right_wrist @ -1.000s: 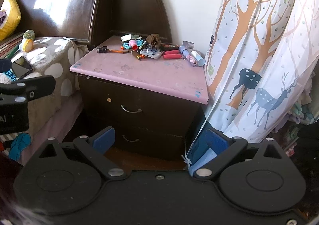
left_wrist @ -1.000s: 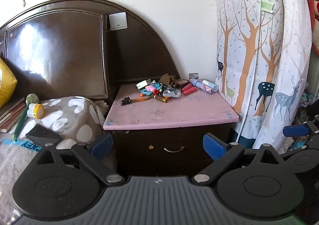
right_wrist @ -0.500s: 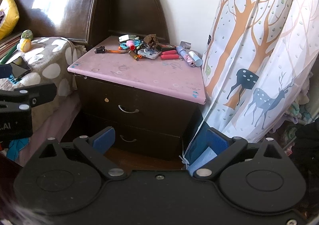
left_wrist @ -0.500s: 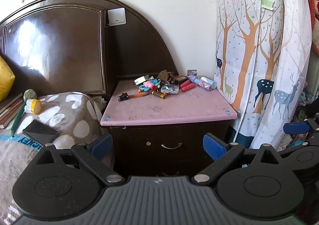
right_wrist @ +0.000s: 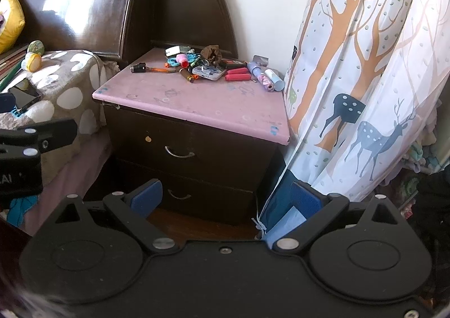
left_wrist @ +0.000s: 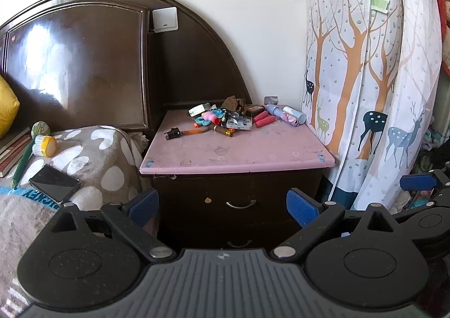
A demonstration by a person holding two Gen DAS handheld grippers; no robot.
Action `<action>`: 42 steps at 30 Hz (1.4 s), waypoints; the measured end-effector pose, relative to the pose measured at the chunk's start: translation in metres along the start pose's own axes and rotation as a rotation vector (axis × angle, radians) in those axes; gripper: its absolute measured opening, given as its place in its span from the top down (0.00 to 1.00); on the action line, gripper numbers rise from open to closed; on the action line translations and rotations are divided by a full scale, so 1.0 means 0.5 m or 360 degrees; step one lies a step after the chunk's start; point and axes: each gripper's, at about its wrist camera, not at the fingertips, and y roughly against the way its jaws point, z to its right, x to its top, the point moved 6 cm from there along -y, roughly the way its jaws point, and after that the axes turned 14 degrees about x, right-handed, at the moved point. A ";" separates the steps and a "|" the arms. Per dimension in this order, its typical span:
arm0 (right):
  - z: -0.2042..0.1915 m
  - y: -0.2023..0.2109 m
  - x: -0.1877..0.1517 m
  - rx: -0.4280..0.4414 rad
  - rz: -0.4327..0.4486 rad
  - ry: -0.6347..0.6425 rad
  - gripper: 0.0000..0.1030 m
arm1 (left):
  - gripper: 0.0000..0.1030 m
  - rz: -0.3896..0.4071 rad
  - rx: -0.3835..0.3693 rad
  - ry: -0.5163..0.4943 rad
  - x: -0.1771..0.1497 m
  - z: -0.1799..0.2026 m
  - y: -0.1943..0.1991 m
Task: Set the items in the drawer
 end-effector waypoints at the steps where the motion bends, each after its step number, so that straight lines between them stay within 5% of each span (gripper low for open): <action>1: 0.001 0.000 0.000 -0.0001 0.0000 0.0001 0.04 | 0.05 0.0000 -0.0001 0.0002 0.001 0.001 0.000; 30: 0.007 -0.037 0.006 -0.0005 -0.0050 0.0016 0.04 | 0.05 0.0000 0.0007 -0.0003 -0.002 0.009 -0.035; 42: 0.014 -0.088 0.028 0.0035 0.0055 0.0147 0.04 | 0.05 -0.0059 -0.0028 0.0082 -0.002 -0.010 -0.110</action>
